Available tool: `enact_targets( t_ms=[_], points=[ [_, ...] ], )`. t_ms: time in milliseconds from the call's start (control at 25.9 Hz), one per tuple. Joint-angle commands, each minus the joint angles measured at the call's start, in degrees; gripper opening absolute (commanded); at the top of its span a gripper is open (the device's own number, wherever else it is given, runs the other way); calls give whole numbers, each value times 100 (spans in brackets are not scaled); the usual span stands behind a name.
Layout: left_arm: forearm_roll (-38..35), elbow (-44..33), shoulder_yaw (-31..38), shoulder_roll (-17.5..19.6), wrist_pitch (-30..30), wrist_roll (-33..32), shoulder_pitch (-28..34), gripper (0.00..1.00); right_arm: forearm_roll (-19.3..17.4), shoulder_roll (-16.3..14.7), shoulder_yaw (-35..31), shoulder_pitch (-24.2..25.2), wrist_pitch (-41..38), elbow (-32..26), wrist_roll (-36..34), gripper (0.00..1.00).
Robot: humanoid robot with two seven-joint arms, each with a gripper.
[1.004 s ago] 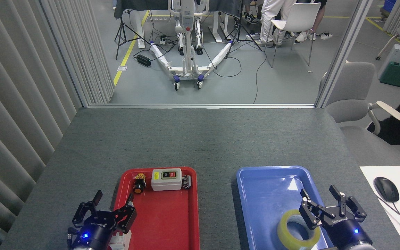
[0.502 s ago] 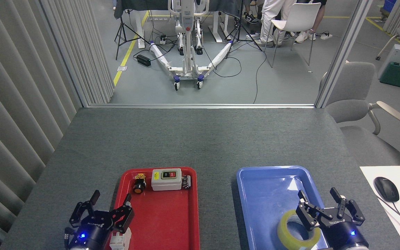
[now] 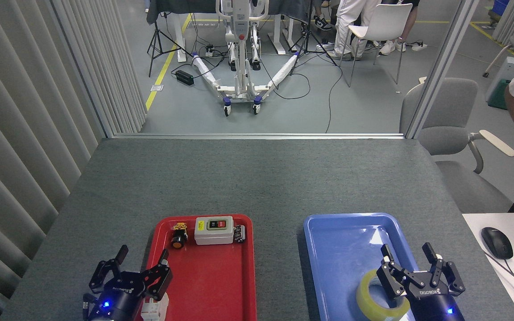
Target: Place and move tape with both arms
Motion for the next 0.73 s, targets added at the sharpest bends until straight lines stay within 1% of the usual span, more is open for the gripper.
enact_targets(
  t_ms=[0,695],
  points=[
    [5,25,-9,-29,31,8,5,100,7,92,12,93,5,-6,-23,100],
    [31,113,-9,-55,40,8,5,100,7,145,12,110,-30,11,-23,100]
  ],
)
